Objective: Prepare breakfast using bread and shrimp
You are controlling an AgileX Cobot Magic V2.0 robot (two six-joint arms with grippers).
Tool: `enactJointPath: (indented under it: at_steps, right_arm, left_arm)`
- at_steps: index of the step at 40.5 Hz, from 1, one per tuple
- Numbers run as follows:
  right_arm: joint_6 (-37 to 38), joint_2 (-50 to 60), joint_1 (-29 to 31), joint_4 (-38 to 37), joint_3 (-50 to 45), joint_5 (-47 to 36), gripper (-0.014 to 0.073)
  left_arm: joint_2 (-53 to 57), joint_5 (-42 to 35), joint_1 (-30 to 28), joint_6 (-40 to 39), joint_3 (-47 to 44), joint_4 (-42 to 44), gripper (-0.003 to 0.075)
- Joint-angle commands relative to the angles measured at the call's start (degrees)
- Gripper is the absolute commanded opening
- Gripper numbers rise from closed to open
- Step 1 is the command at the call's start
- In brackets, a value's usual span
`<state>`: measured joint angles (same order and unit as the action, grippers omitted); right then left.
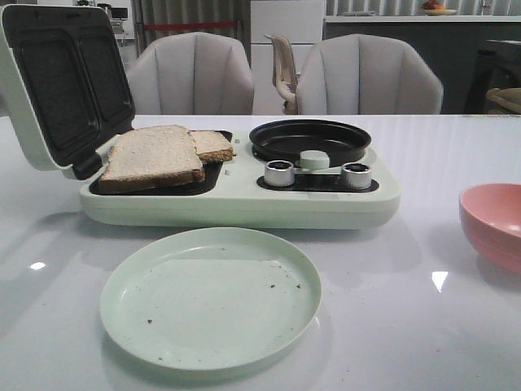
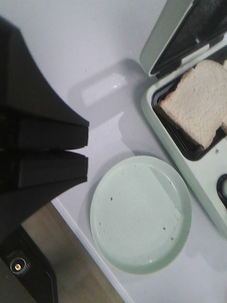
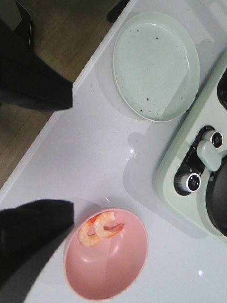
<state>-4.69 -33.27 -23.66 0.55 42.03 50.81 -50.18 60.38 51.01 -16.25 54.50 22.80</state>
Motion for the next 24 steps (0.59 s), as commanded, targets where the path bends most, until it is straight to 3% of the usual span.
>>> enactJointPath:
  at_steps: [1, 8, 12, 18, 24]
  right_arm:
    - [-0.1, 0.1, 0.2, -0.6, 1.5, -3.7, 0.0516]
    - [-0.1, 0.1, 0.2, -0.6, 1.5, -3.7, 0.0516]
    - [-0.1, 0.1, 0.2, -0.6, 1.5, -3.7, 0.0516]
    - [-0.1, 0.1, 0.2, -0.6, 1.5, -3.7, 0.0516]
    - [-0.1, 0.1, 0.2, -0.6, 1.5, -3.7, 0.0516]
  left_arm:
    - [-4.1, 3.4, 0.4, -0.5, 6.0, 5.6, 0.01]
    - [-11.6, 11.0, 0.1, -0.4, 13.3, 12.4, 0.0104]
    - [-14.6, 11.1, -3.9, 2.7, 17.2, 11.8, 0.0111]
    - [-18.1, 11.1, -16.6, 9.7, 23.1, 3.4, 0.0111]
    - [-20.8, 8.3, -33.3, 16.9, 25.7, -8.6, 0.0111]
